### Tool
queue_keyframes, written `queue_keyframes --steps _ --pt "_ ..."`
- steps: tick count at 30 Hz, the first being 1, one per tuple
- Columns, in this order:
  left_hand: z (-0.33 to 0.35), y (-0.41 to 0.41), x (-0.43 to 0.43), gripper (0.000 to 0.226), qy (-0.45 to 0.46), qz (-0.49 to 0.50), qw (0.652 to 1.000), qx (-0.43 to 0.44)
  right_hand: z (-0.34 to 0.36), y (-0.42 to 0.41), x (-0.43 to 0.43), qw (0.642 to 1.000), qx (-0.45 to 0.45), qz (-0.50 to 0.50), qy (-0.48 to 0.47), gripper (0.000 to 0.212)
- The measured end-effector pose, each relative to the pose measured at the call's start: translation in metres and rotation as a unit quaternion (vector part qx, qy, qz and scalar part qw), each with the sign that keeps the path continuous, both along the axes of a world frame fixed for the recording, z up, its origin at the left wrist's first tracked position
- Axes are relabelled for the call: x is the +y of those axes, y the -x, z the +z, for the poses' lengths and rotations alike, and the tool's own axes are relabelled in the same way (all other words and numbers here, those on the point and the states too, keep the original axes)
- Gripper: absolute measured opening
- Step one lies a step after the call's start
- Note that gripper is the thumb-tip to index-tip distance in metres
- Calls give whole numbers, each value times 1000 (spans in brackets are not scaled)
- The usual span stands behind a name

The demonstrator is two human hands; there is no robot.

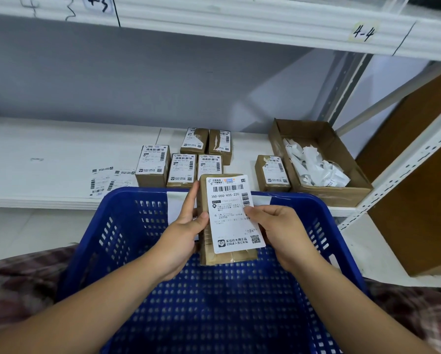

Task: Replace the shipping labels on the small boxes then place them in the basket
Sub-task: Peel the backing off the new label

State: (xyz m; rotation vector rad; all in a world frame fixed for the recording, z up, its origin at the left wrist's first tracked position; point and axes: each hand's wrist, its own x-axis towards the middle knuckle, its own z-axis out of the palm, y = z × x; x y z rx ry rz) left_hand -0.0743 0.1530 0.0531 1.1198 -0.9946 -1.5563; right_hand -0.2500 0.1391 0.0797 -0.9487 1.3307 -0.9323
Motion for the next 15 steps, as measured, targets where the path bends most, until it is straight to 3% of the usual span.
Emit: queue_keyframes --steps 15 --pt "-3 0 0 51 10 0 1000 -9 0 -3 3 1000 -8 16 -1 19"
